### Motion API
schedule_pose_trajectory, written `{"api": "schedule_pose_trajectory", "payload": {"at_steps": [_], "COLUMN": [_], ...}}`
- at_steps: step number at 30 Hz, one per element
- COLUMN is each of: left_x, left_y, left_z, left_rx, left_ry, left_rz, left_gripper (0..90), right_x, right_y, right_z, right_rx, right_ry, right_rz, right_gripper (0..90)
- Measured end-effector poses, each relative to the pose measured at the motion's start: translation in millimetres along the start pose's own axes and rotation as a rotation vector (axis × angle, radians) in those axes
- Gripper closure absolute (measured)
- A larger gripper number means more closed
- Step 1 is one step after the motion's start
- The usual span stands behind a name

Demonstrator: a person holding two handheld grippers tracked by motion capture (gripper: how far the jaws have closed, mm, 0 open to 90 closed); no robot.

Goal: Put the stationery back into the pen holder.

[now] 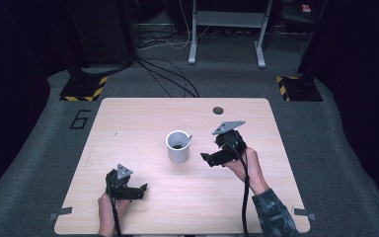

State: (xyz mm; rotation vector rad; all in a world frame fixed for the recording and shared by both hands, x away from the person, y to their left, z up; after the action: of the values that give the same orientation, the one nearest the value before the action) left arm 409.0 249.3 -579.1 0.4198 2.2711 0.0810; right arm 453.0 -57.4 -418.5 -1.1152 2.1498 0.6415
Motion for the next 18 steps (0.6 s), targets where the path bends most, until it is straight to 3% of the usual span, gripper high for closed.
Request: {"api": "schedule_pose_trajectory", "payload": {"at_steps": [10,14,18], "left_x": [0.0,0.0,-0.1], "left_y": [0.0,-0.1,0.0], "left_z": [0.0,0.1,0.1], "left_rx": [0.0,0.001,0.001], "left_ry": [0.0,-0.001,-0.001], "left_rz": [0.0,0.0,0.0], "left_gripper": [0.8,0.7,0.7], "right_x": [52.8,75.2,101.4], "right_y": [-2.1,-4.7,-9.2], "right_z": [-8.8,-4.8,2.8], "right_rx": [0.053,0.072,0.078], "right_ry": [-0.009,-0.006,-0.012], "right_rz": [0.052,0.07,0.123], "right_gripper": [6.6,6.5,6.4]}}
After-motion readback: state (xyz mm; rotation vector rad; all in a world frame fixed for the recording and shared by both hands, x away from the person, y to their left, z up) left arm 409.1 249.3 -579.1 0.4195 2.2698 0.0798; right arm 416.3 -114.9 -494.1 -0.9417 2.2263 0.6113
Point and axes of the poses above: each handheld gripper's, and its own axes: z roughly forward along the jaws, x roughly out of its underside, y roughly to its left, the point moved 7 cm from there along z, roughly forward along the jaws, and after that the axes turned 15 degrees about -x, right-handed, at the moved point
